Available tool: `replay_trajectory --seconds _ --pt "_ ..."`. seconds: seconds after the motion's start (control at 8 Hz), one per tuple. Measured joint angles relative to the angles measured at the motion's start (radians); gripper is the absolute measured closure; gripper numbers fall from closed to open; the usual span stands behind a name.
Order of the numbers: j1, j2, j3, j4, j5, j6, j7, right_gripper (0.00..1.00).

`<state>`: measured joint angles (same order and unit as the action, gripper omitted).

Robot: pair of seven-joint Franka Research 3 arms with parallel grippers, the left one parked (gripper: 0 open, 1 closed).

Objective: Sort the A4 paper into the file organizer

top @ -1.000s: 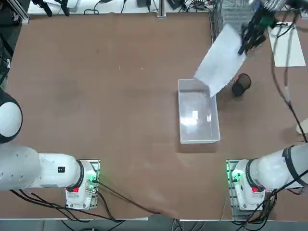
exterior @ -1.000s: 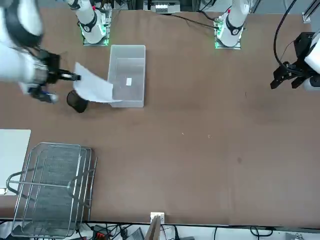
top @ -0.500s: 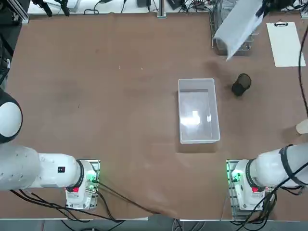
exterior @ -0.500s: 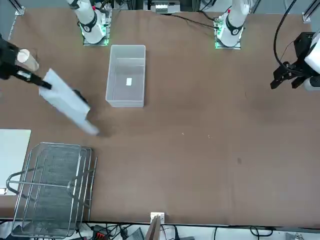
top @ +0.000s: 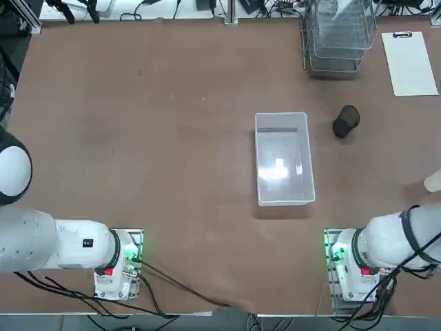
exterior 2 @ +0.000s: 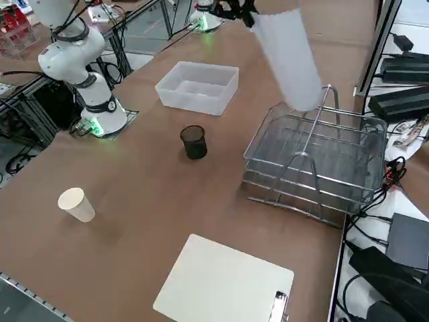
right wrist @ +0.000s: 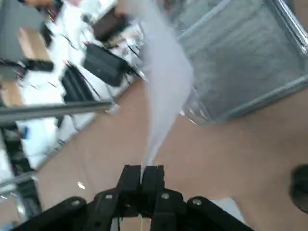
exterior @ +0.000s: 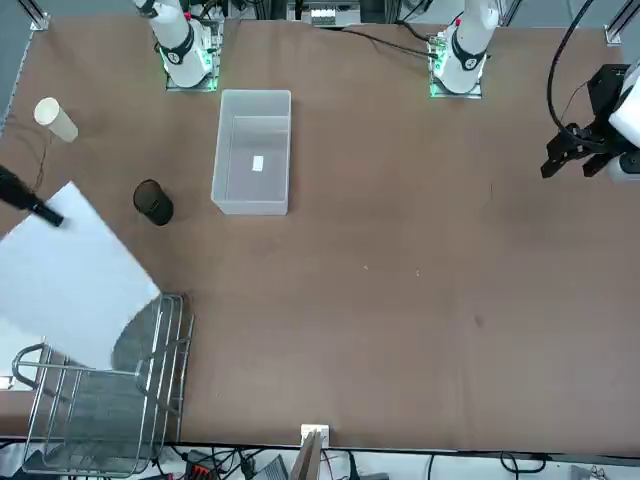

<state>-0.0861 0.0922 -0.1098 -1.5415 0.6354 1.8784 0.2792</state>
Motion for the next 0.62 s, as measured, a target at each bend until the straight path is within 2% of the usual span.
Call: replay_trajectory --seconds 0.38,0.62 --pt "-0.005 0.031 0.003 -0.01 0.077 0.116 0.016 0.98" --pt "-0.004 0.047 0.01 -0.065 0.089 0.2 0.042 0.98"
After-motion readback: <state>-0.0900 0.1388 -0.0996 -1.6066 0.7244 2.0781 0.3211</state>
